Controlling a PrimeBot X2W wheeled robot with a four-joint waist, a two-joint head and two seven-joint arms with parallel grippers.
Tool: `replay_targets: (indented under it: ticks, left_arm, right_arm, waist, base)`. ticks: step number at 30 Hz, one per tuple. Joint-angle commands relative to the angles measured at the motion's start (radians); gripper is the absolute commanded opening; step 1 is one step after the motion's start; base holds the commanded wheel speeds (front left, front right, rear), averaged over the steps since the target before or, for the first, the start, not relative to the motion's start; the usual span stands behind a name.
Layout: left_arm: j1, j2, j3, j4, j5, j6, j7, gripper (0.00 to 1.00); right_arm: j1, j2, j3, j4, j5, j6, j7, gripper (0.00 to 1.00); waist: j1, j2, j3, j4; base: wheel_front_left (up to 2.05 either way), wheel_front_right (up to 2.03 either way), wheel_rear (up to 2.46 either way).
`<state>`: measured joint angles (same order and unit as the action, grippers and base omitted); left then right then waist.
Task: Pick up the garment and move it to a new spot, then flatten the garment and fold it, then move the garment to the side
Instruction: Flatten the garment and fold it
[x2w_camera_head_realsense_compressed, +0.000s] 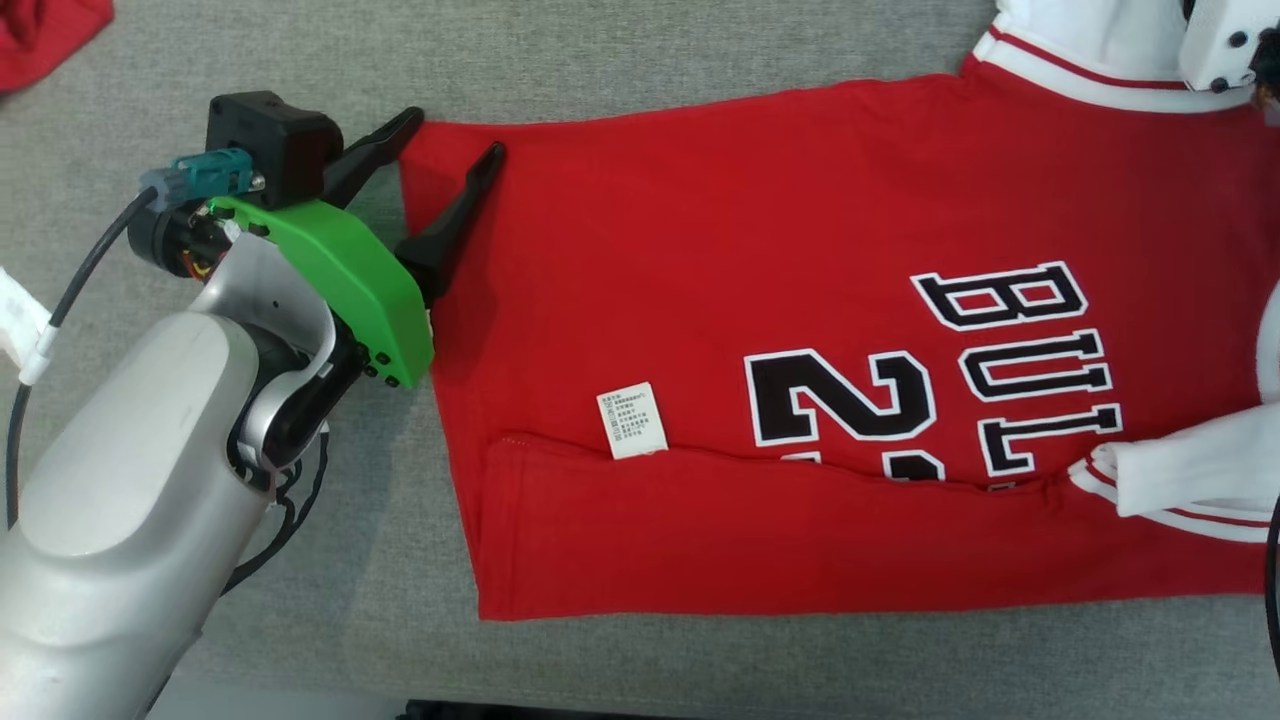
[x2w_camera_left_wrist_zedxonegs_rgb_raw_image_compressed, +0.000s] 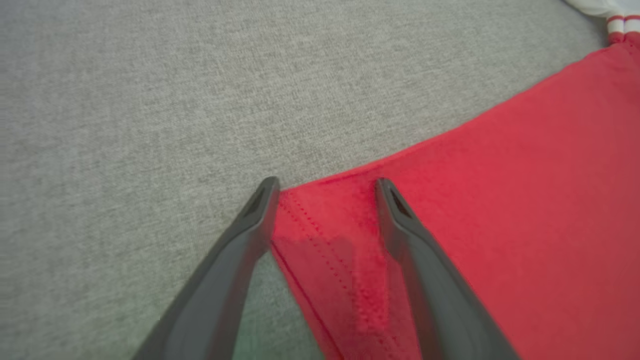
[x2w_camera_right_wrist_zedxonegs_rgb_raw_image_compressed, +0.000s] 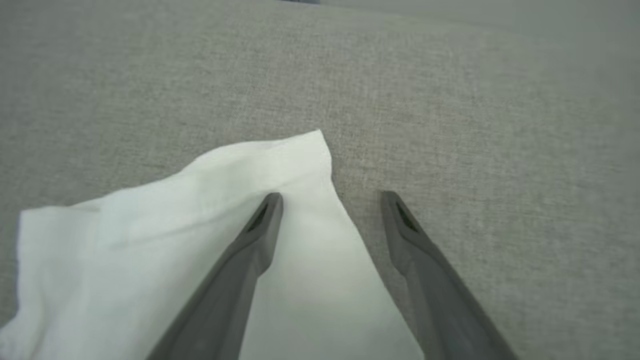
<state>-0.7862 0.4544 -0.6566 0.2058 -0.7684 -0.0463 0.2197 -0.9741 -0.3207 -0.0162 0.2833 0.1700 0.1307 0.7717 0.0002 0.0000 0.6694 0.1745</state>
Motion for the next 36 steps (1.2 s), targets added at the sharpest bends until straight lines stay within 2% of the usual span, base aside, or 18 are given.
replay_targets:
  ticks: [1,6,8,10,11,12,13,20,26,31,36]
  left_arm:
    - [0.024,0.01,-0.024,0.04,0.004,-0.008,0.033,1.0]
    - [0.038,0.024,-0.05,0.031,-0.05,-0.048,0.086,1.0]
    - [0.042,0.034,-0.056,0.024,-0.07,-0.057,0.104,1.0]
    - [0.043,0.03,-0.054,0.018,-0.091,-0.064,0.101,1.0]
    - [0.042,0.027,-0.053,0.018,-0.095,-0.066,0.102,0.69]
    - [0.038,0.024,-0.054,0.019,-0.102,-0.068,0.098,0.24]
    - [0.035,0.019,-0.052,0.021,-0.109,-0.07,0.09,0.0]
    - [-0.021,0.028,-0.012,0.039,-0.095,-0.073,0.006,0.0]
    - [0.013,0.051,0.001,-0.006,-0.087,-0.073,-0.044,0.0]
    - [0.12,0.078,-0.007,-0.092,-0.087,-0.037,-0.076,0.0]
    - [0.302,0.139,-0.013,-0.222,-0.08,0.038,-0.108,0.0]
  right_arm:
    - [-0.016,0.001,0.011,0.028,0.007,0.0,0.011,1.0]
    - [0.015,0.009,0.081,0.095,0.08,0.004,0.052,1.0]
    - [0.018,-0.003,0.098,0.103,0.105,0.004,0.057,0.0]
    - [0.019,-0.011,0.111,0.102,0.127,0.003,0.059,0.0]
    - [0.019,-0.014,0.113,0.097,0.138,0.002,0.051,0.0]
    - [0.015,-0.021,0.112,0.089,0.146,0.001,0.033,0.0]
    - [0.011,-0.026,0.114,0.083,0.151,0.001,0.018,0.0]
    - [-0.063,-0.021,0.011,0.101,0.106,-0.001,-0.198,0.0]
    - [-0.03,-0.019,-0.02,0.127,0.132,-0.001,-0.27,0.0]
    - [0.122,-0.051,-0.004,0.055,0.208,-0.001,-0.318,0.0]
    - [0.386,-0.075,-0.052,-0.109,0.309,-0.001,-0.324,0.0]
  waist:
    - [-0.0002,0.0,0.029,0.043]
    - [-0.0002,0.0,0.006,0.035]
    - [-0.0002,0.0,0.001,0.027]
    - [-0.0002,0.0,-0.003,0.018]
    - [-0.0002,0.0,-0.005,0.015]
    - [-0.0002,0.0,-0.006,0.01]
    - [-0.0002,0.0,-0.008,0.006]
    - [-0.0002,0.0,-0.045,-0.019]
    - [-0.0002,0.0,-0.122,-0.047]
    - [-0.0002,0.0,-0.217,-0.078]
    - [-0.0002,0.0,-0.299,-0.121]
  base:
    - [0.0,0.0,0.0]
    - [0.0,0.0,0.0]
    - [0.0,0.0,0.0]
    - [0.0,0.0,0.0]
    - [0.0,0.0,0.0]
    - [0.0,0.0,0.0]
    - [0.0,0.0,0.0]
    - [0.0,0.0,0.0]
    - [0.0,0.0,0.0]
    - [0.0,0.0,0.0]
    - [0.0,0.0,0.0]
